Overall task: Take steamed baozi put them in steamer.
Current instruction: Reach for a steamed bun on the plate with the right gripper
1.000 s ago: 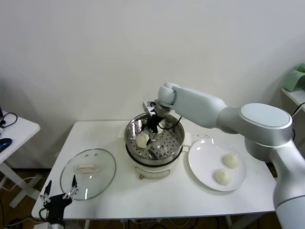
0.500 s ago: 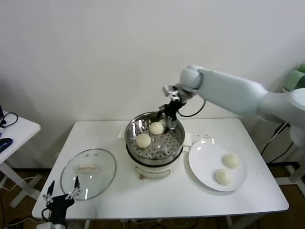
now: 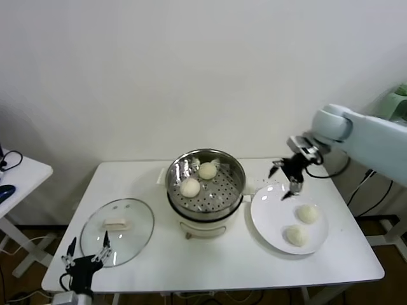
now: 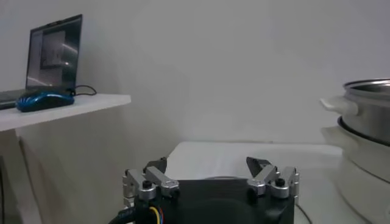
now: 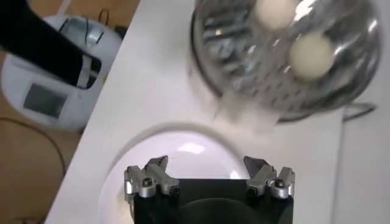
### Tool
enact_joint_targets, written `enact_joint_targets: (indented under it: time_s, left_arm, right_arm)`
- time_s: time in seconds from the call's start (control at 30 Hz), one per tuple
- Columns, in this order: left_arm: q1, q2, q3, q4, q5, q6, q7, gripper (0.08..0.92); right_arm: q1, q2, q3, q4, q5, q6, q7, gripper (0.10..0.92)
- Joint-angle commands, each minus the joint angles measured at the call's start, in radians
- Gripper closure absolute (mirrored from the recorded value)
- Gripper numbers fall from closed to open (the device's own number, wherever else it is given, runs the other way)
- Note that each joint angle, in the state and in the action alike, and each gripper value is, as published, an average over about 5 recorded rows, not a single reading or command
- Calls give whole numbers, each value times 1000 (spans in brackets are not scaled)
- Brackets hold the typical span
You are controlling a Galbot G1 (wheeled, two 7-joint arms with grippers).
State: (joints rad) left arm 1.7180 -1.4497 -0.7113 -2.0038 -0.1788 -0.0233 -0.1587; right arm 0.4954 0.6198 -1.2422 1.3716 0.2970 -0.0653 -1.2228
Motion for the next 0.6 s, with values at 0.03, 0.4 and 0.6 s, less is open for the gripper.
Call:
enact_joint_targets:
  time_s: [0.03, 0.4, 0.6]
  left_arm:
    - [35, -8, -5, -3, 8, -13, -1, 177]
    - [47, -16, -9, 2, 11, -23, -2, 177]
    - [48, -13, -12, 3, 12, -21, -2, 177]
  right_arm:
    - [-330, -171, 201, 30, -212, 31, 8, 203]
    - [-484, -104, 256, -36, -320, 70, 65, 203]
    - [-507, -61, 280, -82, -345, 79, 88, 203]
